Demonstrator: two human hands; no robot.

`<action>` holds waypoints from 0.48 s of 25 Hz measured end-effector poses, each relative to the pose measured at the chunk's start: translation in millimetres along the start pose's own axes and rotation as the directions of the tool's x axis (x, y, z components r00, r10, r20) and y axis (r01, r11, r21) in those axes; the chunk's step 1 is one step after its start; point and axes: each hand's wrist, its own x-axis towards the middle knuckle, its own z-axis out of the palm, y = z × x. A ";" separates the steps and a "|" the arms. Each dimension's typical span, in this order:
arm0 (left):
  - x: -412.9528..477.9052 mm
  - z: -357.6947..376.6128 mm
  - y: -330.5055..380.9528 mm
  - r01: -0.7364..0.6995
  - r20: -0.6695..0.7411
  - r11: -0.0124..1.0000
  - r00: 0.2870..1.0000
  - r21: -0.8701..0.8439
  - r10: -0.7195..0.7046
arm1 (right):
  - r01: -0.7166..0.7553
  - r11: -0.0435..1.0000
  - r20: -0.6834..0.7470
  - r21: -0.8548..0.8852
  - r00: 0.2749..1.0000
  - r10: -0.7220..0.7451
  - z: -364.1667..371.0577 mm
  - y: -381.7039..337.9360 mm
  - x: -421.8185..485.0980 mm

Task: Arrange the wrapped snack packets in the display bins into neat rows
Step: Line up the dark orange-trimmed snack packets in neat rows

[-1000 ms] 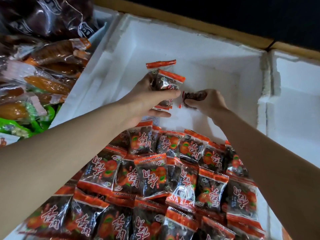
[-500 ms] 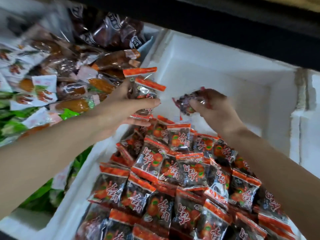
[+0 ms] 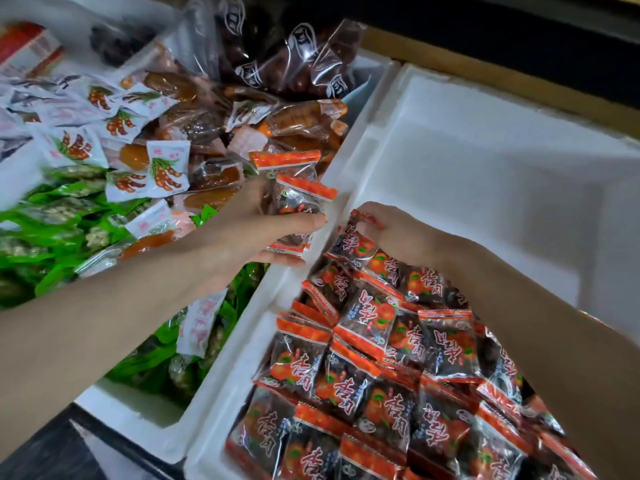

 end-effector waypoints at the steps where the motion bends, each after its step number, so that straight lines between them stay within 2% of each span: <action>1: -0.1 -0.9 -2.3 0.010 -0.004 1.000 1.000 -0.016 -0.010 | 0.002 1.000 0.008 0.005 1.000 -0.002 0.0 0.7 1.6; 8: -4.0 4.5 -5.6 0.018 -0.007 0.998 1.000 -0.059 -0.019 | 0.068 0.998 0.011 -0.017 0.998 -0.067 6.4 -3.0 3.9; 12: -6.0 9.6 -4.9 0.026 0.010 0.999 1.000 -0.043 -0.026 | 0.052 0.997 0.024 -0.059 0.998 -0.051 11.7 -3.8 6.5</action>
